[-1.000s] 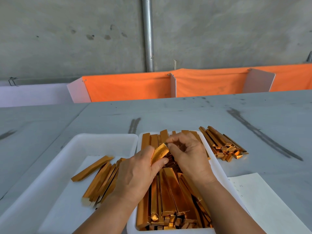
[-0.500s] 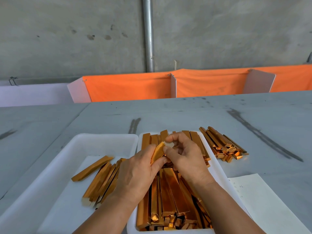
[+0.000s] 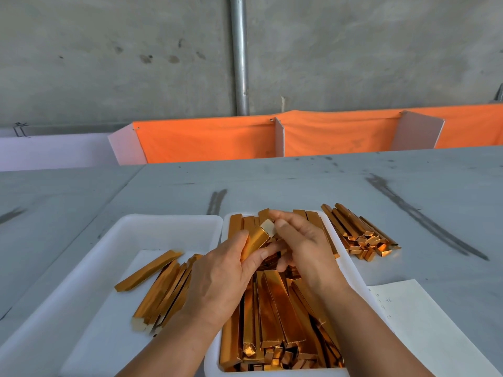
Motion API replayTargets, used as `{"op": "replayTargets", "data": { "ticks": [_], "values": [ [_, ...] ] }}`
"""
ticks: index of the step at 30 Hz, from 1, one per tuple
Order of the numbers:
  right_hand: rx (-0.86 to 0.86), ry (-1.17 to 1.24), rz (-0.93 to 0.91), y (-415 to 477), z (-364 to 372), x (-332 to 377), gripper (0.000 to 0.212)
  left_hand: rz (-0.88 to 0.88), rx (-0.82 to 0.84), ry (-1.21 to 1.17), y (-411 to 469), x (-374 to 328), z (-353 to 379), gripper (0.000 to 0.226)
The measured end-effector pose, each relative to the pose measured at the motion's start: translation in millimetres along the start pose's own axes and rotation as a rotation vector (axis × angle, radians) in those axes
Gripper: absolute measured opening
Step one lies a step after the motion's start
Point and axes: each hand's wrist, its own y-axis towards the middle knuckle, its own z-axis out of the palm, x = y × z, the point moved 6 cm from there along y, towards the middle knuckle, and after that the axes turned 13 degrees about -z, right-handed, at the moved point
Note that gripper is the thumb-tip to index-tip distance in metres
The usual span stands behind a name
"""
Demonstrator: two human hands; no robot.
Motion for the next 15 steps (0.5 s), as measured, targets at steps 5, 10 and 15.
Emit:
{"op": "replayTargets", "data": {
  "ticks": [5,10,15],
  "values": [
    [-0.112,0.155,0.181,1.0,-8.5,-13.9,0.025,0.013,0.014,0.038,-0.4,3.5,3.9,0.046],
    [-0.022,0.267,0.2,0.4,0.0,-15.7,0.02,0.025,0.015,0.053,-0.4,1.7,4.6,0.045],
    [0.011,0.229,0.161,1.3,0.9,-13.5,0.012,0.02,0.013,0.036,-1.3,1.2,2.2,0.047]
  ]
}}
